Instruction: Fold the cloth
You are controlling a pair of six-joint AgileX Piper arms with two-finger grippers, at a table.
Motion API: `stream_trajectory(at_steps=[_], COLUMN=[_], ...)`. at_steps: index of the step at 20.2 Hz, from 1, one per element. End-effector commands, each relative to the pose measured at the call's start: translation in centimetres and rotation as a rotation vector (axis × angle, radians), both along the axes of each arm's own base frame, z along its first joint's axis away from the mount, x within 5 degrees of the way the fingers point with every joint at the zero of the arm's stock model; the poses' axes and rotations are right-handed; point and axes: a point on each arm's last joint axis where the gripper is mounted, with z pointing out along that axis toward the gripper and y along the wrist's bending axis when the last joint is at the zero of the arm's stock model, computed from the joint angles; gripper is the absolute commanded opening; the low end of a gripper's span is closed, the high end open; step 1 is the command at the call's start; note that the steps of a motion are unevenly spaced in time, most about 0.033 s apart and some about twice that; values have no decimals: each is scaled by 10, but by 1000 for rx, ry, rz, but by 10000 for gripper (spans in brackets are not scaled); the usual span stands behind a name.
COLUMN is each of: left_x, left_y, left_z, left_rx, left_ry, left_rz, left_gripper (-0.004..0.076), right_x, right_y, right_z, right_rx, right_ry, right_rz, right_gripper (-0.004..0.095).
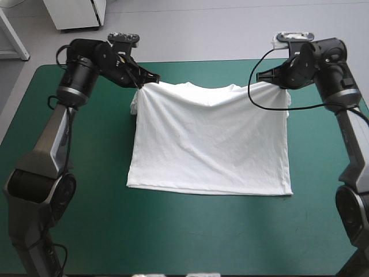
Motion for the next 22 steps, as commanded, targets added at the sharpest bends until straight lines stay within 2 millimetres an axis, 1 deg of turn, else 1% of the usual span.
stream_trajectory(at_steps=[1, 3, 4, 5, 6, 8, 11, 13, 14, 15, 16, 17, 20, 21, 22], left_x=[-48, -64, -81, -87, -103, -115, -116, -103, -96, -85, -77, -65, -39, -29, -21], left_y=[11, 15, 20, 22, 26, 30, 30, 27, 26, 25, 24, 23, 21, 18, 16], left_z=[77, 96, 113, 119, 133, 144, 148, 144, 144, 144, 144, 146, 146, 145, 142], left_rx=[-64, -74, -87, -91, -104, -119, -128, -130, -130, -134, -129, -130, -116, -129, -126], left_ry=[-233, -285, -338, -357, -405, -455, -483, -512, -543, -613, -656, -739, -924, -1002, -1035], left_rz=[-14, -17, -19, -20, -18, -16, -14, -11, -4, 12, 24, 39, 69, 71, 71], left_gripper=[-10, -10, -10, -10, -10, -10, -10, -10, -10, -10, -10, -10, -10, -10, -10], right_x=[-42, -57, -72, -77, -88, -98, -96, -84, -75, -59, -52, -35, -6, 6, 15], right_y=[-8, -10, -13, -13, -15, -17, -16, -15, -14, -13, -12, -11, -6, -4, -3], right_z=[72, 92, 107, 113, 123, 130, 131, 130, 129, 127, 126, 125, 120, 116, 111], right_rx=[14, 23, 31, 33, 36, 41, 42, 41, 29, 11, 1, -24, -62, -72, -69], right_ry=[-234, -290, -338, -357, -392, -420, -435, -472, -512, -567, -596, -679, -826, -869, -878], right_rz=[9, 7, 6, 7, 8, 8, 9, 14, 14, 12, 11, 14, 28, 31, 30], right_gripper=[-17, -17, -17, -17, -17, -17, -17, -17, -17, -17, -17, -17, -17, -17, -17])
